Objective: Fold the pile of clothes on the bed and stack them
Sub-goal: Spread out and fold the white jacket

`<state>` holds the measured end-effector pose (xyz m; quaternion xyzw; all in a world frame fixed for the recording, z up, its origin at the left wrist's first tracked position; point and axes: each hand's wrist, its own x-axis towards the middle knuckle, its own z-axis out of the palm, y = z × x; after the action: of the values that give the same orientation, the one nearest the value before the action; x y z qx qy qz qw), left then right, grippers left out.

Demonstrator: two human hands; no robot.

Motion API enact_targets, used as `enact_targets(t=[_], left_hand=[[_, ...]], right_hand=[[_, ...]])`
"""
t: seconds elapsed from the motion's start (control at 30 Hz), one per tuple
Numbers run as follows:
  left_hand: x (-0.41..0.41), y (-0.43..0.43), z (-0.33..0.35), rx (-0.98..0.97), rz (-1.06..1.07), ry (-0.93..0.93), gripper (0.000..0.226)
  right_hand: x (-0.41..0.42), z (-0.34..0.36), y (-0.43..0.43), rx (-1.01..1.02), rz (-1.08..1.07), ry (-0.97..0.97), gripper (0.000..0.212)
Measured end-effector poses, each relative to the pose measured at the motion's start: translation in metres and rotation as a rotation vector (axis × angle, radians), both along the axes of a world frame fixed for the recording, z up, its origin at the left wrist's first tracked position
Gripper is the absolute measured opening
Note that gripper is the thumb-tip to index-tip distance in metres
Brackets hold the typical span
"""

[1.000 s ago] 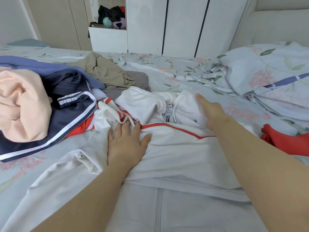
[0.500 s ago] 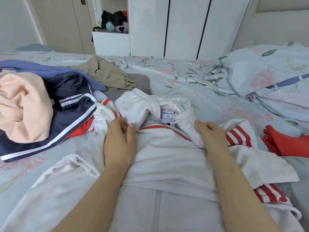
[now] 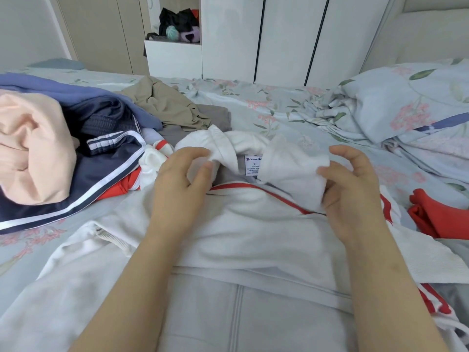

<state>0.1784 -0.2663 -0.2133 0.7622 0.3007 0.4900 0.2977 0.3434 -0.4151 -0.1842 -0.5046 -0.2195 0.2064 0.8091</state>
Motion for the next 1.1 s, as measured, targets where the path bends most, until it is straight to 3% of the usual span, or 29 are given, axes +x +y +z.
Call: enact_targets(t=[0.1, 0.17, 0.23, 0.27, 0.4, 0.47, 0.53, 0.6, 0.7, 0.8, 0.87, 0.9, 0.93, 0.97, 1.03, 1.1], left_hand=[[0.006, 0.009, -0.009, -0.435, -0.047, -0.111, 0.034], [0.006, 0.017, -0.012, -0.644, -0.088, -0.188, 0.053], [0.007, 0.021, -0.013, -0.739, -0.096, -0.211, 0.082], [0.009, 0.019, -0.011, -0.758, -0.082, -0.195, 0.086], [0.014, 0.018, -0.013, -0.729, 0.031, -0.116, 0.065], [0.011, 0.02, -0.009, -0.864, -0.094, -0.272, 0.057], [0.007, 0.018, 0.002, -1.026, -0.23, -0.474, 0.022], [0.004, 0.015, 0.008, -1.104, -0.338, -0.589, 0.018], [0.003, 0.008, 0.015, -1.081, -0.392, -0.637, 0.02], [0.001, 0.008, 0.016, -1.039, -0.369, -0.537, 0.025], [0.002, 0.013, 0.01, -0.93, -0.298, -0.38, 0.009], [0.001, 0.014, 0.007, -0.81, -0.197, -0.238, 0.009], [0.001, 0.019, 0.002, -0.654, -0.063, -0.089, 0.023], [0.0, 0.022, -0.001, -0.503, 0.054, 0.039, 0.03], [-0.003, 0.024, -0.001, -0.385, 0.111, 0.068, 0.028], [-0.007, 0.027, 0.0, -0.434, 0.067, -0.001, 0.023]], right_hand=[[0.0, -0.006, 0.004, -0.062, 0.073, 0.351, 0.006], [0.003, -0.017, 0.009, -0.232, 0.086, 0.352, 0.02], [0.004, -0.025, 0.014, -0.31, 0.073, 0.311, 0.042], [0.005, -0.027, 0.015, -0.33, 0.052, 0.294, 0.045], [0.011, -0.021, 0.012, -0.272, 0.096, 0.26, 0.021], [0.012, -0.012, 0.006, -0.182, 0.152, 0.275, 0.022], [0.01, -0.004, 0.0, -0.125, 0.207, 0.258, 0.026], [0.008, 0.001, -0.004, -0.028, 0.225, 0.284, 0.039], [0.008, -0.002, -0.003, 0.05, 0.232, 0.441, 0.028], [0.007, -0.01, 0.004, -0.043, 0.314, 0.545, 0.059], [0.005, -0.013, 0.006, -0.069, 0.376, 0.57, 0.046], [0.004, -0.014, 0.006, -0.096, 0.387, 0.55, 0.033], [0.003, -0.013, 0.006, -0.153, 0.379, 0.5, 0.023], [0.004, -0.015, 0.007, -0.213, 0.335, 0.431, 0.023], [0.006, -0.015, 0.008, -0.292, 0.227, 0.275, 0.032], [0.008, -0.009, 0.005, -0.275, 0.122, 0.164, 0.04]])
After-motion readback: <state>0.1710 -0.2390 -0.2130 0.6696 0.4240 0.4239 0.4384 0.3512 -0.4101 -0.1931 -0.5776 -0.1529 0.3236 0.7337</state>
